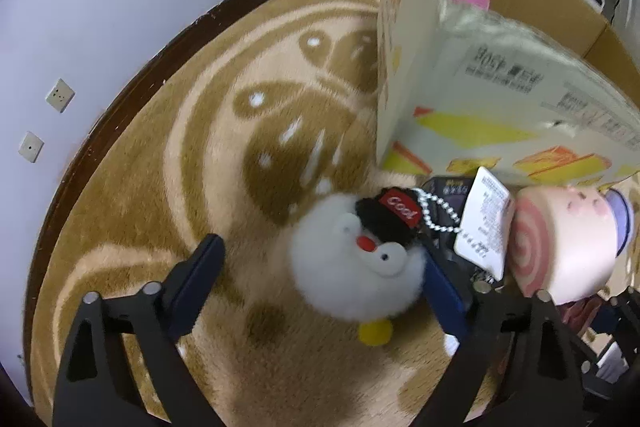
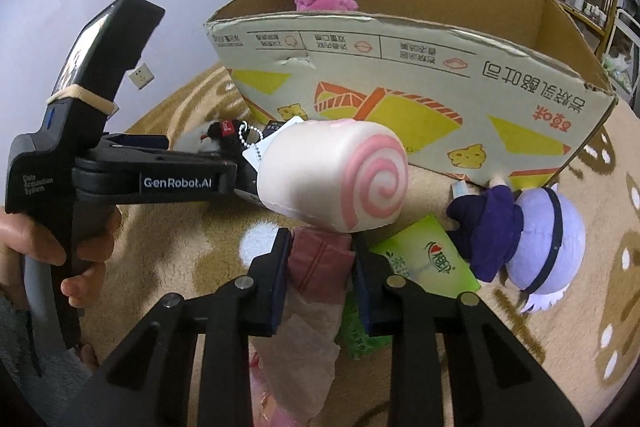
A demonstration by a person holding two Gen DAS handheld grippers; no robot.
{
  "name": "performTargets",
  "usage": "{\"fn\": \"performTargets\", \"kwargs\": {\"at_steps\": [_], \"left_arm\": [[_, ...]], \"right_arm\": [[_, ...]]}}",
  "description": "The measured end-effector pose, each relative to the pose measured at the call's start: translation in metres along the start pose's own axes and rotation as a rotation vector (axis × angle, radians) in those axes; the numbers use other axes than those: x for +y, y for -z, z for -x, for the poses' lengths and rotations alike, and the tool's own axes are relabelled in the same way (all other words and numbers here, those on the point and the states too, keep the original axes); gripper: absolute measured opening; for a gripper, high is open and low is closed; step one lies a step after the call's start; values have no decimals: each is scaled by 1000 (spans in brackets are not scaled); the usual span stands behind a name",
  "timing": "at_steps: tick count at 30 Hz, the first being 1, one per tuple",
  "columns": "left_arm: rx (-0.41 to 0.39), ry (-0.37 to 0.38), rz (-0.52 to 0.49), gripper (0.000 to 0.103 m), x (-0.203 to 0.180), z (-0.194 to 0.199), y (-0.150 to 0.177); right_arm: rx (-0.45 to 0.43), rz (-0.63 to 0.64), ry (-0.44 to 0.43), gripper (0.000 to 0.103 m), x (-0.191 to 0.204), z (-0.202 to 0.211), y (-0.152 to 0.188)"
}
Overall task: Organize soft objects
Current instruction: 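Lift the white plush and pink umbrella into the box and release both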
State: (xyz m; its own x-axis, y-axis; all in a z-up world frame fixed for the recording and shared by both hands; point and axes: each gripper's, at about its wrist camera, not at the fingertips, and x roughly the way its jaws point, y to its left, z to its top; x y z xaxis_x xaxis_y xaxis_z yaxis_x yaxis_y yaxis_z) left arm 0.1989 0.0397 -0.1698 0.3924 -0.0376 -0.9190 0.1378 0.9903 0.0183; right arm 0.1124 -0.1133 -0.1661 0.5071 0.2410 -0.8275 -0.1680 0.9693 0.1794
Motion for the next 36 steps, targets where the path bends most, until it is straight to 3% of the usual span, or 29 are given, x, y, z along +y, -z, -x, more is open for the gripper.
{"fn": "performTargets", "kwargs": {"at_steps": [1,3,5,6,12,27,36], "left_arm": [[-7,13,1,78,1,-1,-1],[9,42,2,49,2,-6,-1],[20,83,36,41,6,-10,-1],[11,83,50,34,8,-9,-1],[-33,67,124,13,22,9,0],[-249,6,34,12,5,105,23],[-384,48,20,12,0,156,24]], "right_arm": [[-1,-1,0,29,0,1,0],[-3,-2,1,29,-2,3,1],[-4,-2,1,29,-3,6,1],[-5,-2,1,29,-4,7,1],[-32,-25,9,27,-6,23,2],[-111,-77,7,23,-23,82,2],[-210,-89,2,22,-25,111,-7]]}}
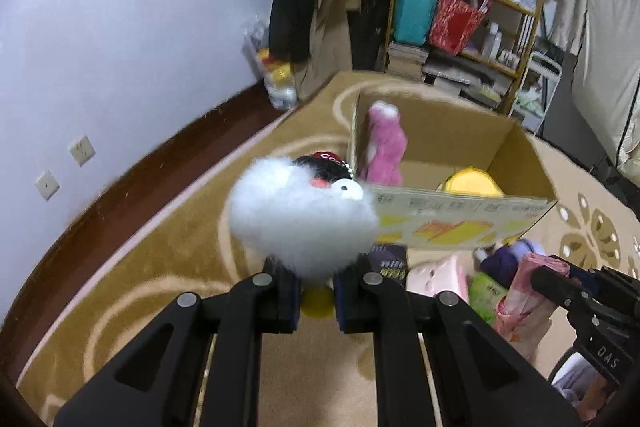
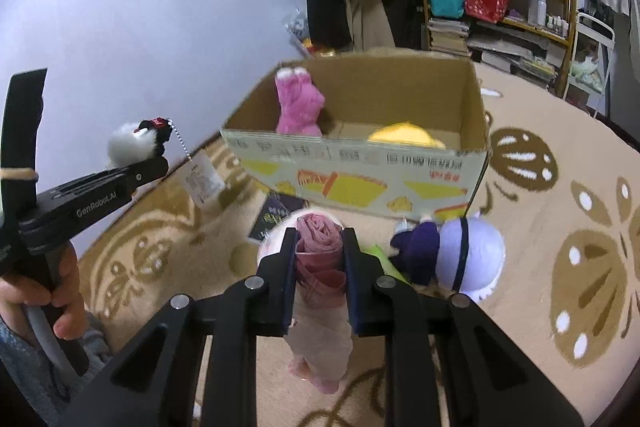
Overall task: Organize soft objects
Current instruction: 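Lift the white plush and pink umbrella into the box and release both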
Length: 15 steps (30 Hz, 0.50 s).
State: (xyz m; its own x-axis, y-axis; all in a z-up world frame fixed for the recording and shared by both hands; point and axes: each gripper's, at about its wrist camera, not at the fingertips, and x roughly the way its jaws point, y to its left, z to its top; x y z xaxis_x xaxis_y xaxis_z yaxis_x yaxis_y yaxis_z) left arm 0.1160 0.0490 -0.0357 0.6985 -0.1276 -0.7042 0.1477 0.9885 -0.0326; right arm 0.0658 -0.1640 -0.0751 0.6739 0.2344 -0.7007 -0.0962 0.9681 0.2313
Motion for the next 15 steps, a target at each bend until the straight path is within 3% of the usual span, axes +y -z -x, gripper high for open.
{"fn": "performTargets", "kwargs": {"at_steps": [10,15], "left_arm": [[-132,-47,-126,12,-29,19,-31],[-151,-34,-137,12,-45,11,-49]], "right_arm": [[-122,-4,14,21,-6,30,-42],[-168,12,38,21,-13,39,-70]]}}
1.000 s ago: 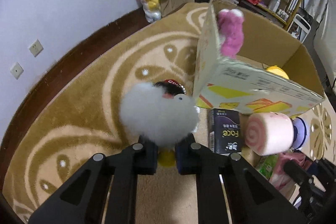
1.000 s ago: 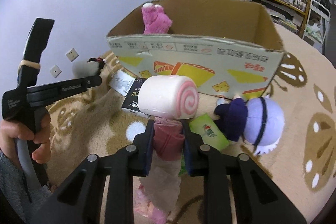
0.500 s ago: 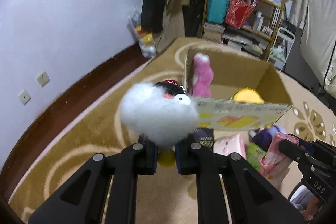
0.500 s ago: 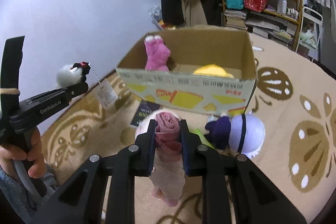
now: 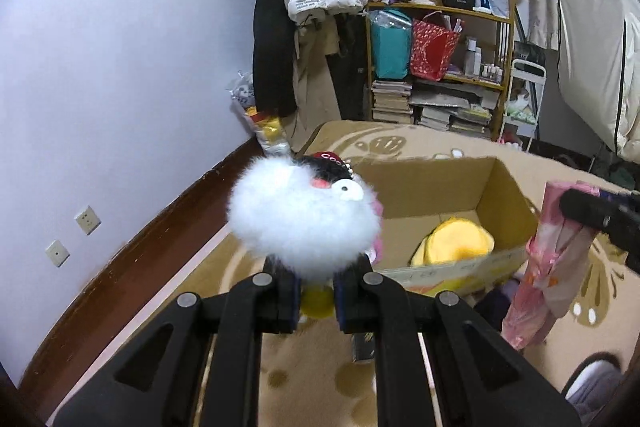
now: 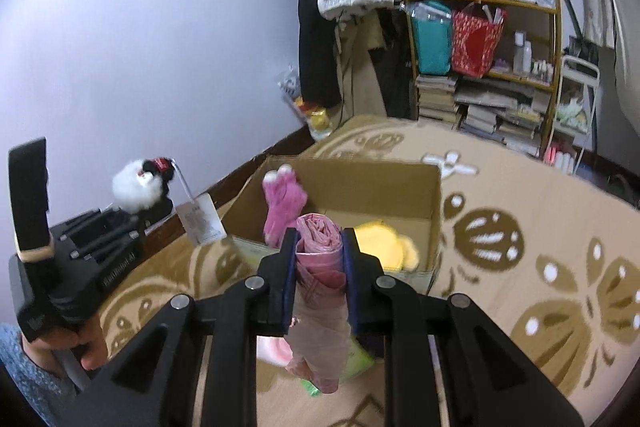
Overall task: Organize soft objects
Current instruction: 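Lift the white plush and pink umbrella into the box and release both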
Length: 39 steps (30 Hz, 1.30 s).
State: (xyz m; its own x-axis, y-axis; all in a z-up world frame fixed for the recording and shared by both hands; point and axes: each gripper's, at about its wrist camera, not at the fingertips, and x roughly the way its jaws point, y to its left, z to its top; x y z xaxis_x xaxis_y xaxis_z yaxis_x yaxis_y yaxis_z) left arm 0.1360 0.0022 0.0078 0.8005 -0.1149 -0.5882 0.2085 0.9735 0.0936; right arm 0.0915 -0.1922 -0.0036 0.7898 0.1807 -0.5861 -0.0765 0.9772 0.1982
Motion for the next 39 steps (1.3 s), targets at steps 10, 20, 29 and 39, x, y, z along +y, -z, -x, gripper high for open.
{"fn": "performTargets", "kwargs": {"at_steps": [10,20,29,39], "left_arm": [[-38,-1,-90,12,-28,-26,-28],[28,31,-95,13,-44,-66,-18],[147,28,-108,16,-52,-102,0],[187,40,-77,37,-45,-107,5]], "right_arm": [[-97,39,27,21,-8,-4,-65],[-63,25,51,21,-20,-50,-73],[38,-2,111,23,-49,-92,-52],[72,-33,94,62,-61,-96,-41]]}}
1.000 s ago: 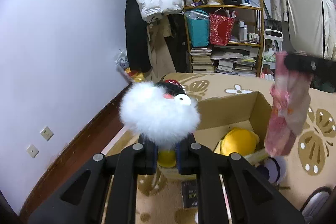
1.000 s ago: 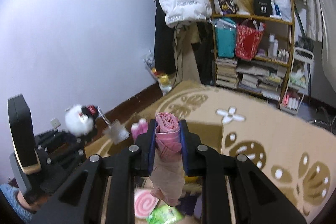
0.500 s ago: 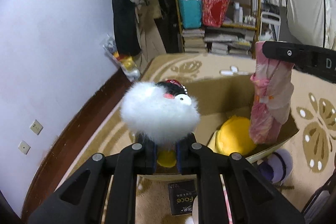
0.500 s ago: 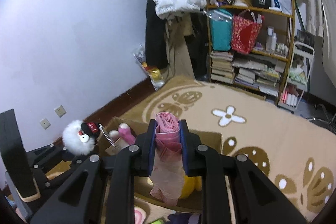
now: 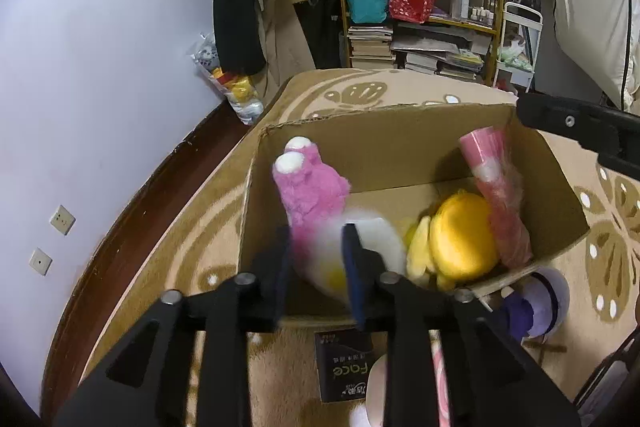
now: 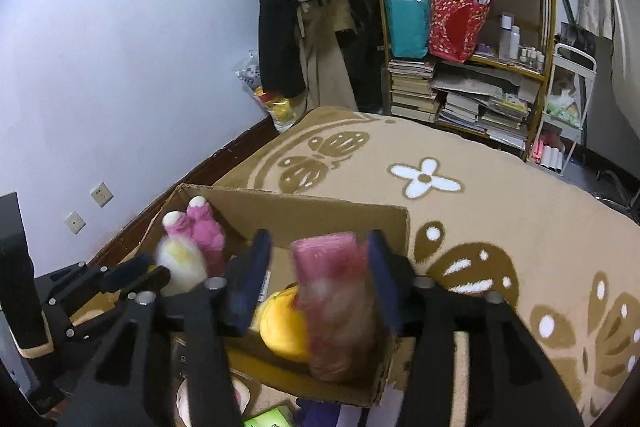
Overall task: Organize soft objects
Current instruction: 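Lift the white plush and pink umbrella into the box and release both, then grasp the pink roll-cake plush with the left gripper while the right grasps the lavender doll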
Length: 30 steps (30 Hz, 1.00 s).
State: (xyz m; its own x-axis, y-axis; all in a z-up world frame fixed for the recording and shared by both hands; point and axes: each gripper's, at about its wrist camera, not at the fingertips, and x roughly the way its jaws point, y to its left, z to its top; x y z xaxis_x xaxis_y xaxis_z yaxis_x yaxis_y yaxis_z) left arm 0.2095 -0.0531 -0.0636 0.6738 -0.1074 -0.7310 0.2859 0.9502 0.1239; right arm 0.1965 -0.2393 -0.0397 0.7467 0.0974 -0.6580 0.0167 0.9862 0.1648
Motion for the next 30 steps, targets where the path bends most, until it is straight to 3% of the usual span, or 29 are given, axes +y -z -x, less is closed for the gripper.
{"fn": "performTargets", "kwargs": {"at_steps": [1,2,4,6,9,10,18,30], "left_arm": [[-2,1,7,44,1,1,0],[-7,1,9,58,3,3,1],[-15,12,5,62,4,8,1],[-15,7,7,66,6,11,2],[-42,-7,20,97,9,19,4],[-53,-8,24,101,10,24,5],[-79,-16,35,103,15,51,10],[-14,-14,43,103,15,74,35]], "right_arm": [[-2,2,4,63,0,1,-1],[-4,4,6,64,0,3,-1],[-3,5,4,68,1,6,-3],[-6,4,8,86,1,8,-4],[-24,3,11,98,1,17,-3],[-23,1,10,100,1,20,-3],[-10,-5,21,102,-1,37,2],[10,-87,-17,102,-11,64,36]]}}
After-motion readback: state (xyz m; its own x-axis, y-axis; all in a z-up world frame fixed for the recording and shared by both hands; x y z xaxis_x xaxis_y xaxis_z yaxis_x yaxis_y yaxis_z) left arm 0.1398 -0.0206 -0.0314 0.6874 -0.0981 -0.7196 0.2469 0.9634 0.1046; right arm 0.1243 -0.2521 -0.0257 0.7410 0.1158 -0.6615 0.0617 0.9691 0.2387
